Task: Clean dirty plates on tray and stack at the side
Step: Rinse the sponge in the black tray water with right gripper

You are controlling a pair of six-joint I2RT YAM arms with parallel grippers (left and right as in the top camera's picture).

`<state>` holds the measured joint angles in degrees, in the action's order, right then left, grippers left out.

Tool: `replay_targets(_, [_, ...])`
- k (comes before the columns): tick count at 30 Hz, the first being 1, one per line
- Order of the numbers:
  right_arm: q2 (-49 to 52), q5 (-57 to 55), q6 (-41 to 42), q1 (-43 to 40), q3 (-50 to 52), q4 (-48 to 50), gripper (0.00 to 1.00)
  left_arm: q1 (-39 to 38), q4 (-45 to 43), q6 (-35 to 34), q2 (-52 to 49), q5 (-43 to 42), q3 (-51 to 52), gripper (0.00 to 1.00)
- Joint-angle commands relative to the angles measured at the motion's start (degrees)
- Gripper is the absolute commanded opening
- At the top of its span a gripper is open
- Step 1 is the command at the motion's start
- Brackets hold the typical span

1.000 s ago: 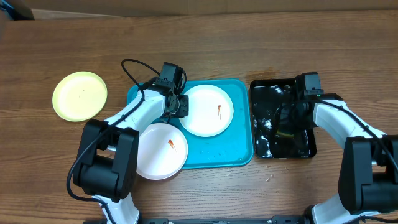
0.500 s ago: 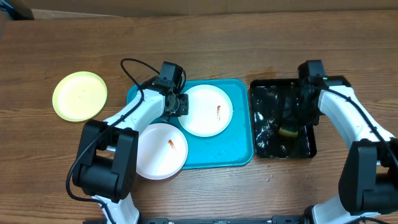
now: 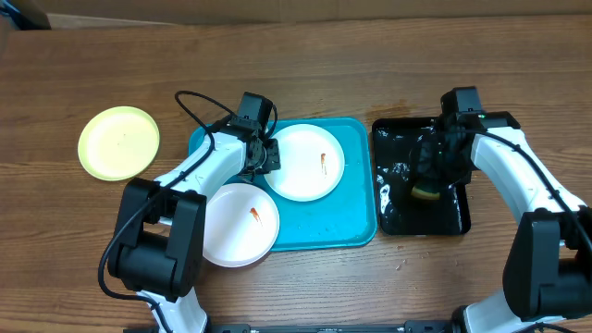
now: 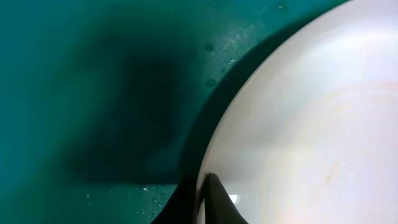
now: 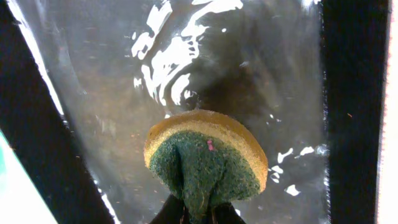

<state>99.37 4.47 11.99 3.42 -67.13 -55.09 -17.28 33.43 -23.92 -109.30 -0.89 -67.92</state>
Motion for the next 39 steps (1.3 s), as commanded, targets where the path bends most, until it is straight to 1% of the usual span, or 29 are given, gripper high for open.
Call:
replay_targets(1, [-1.75, -0.02, 0.13, 0.59, -1.64, 0.59, 0.04, 0.00, 1.40, -4.83, -0.59, 6.27, 0.28, 0.07])
replay_targets(2, [-1.77, 1.11, -0.46, 0.59, -1.64, 0.52, 0.04, 0.00, 1.38, -5.79, -0.59, 6.19, 0.28, 0.08])
replay_targets(4, [-1.75, 3.10, -0.42, 0.59, -1.62, 0.37, 0.04, 0.00, 1.29, -5.88, -0.59, 5.79, 0.28, 0.15])
replay_targets(6, [-1.75, 3.13, -0.42, 0.59, -1.62, 0.37, 0.04, 0.00, 1.22, -5.88, -0.59, 5.79, 0.28, 0.30])
replay_targets(7, [-1.75, 3.13, -0.42, 0.59, -1.62, 0.39, 0.04, 0.00, 1.22, -5.81, -0.59, 5.81, 0.28, 0.34])
replay_targets(9, [-1.75, 3.13, -0.44, 0.59, -1.62, 0.46, 0.04, 0.00, 1.01, -4.83, -0.59, 5.79, 0.28, 0.35])
replay_targets(10, [-1.75, 3.13, -0.44, 0.59, -1.62, 0.46, 0.04, 0.00, 0.81, -4.28, -0.59, 5.79, 0.28, 0.35])
replay_targets(11, [-1.75, 3.10, -0.42, 0.59, -1.62, 0.46, 0.04, 0.00, 0.70, -3.91, -0.59, 5.79, 0.28, 0.32])
replay_targets(13, [-1.75, 2.69, -0.39, 0.59, -1.62, 0.28, 0.05, 0.00, 0.50, -3.48, -0.59, 5.75, 0.28, 0.17])
replay_targets(14, [-1.75, 2.58, -0.39, 0.59, -1.62, -0.22, 0.06, 0.00, 0.50, -3.48, -0.59, 5.75, 0.28, 0.07])
replay_targets(15, [-1.75, 2.58, -0.37, 0.59, -1.64, -0.72, 0.06, -0.02, 0.50, -3.48, -0.59, 5.51, 0.28, 0.04])
replay_targets(20, [-1.77, 0.09, -0.39, 0.59, -1.90, -1.99, 0.05, 0.00, 0.20, -2.80, -0.59, 2.32, 0.28, 0.04])
replay_targets(23, [-1.77, 0.07, -0.42, 0.59, -2.34, -2.95, 0.07, -0.02, 0.37, -2.82, -0.59, 2.32, 0.28, 0.04])
replay_targets(28, [-1.77, 0.07, -0.42, 0.59, -2.43, -3.19, 0.04, -0.02, 0.37, -2.82, -0.59, 2.29, 0.28, 0.04])
replay_targets(31, [-1.77, 0.13, -0.39, 0.66, -3.37, -5.68, 0.04, -0.02, 0.35, -2.67, -0.59, 2.16, 0.28, 0.04])
replay_targets(33, [-1.77, 0.09, -0.42, 0.66, -4.63, -7.48, 0.04, -0.02, -0.24, 0.22, -0.59, 0.07, 0.28, 0.04])
replay_targets(35, [-1.77, 0.07, -0.42, 0.63, -6.45, -8.66, 0.04, -0.02, -1.05, 3.93, -0.59, -3.80, 0.28, 0.04])
replay_targets(39, [-1.77, 0.09, -0.39, 0.66, -7.72, -9.07, 0.04, 0.00, -1.09, 4.04, -0.59, -3.58, 0.28, 0.04])
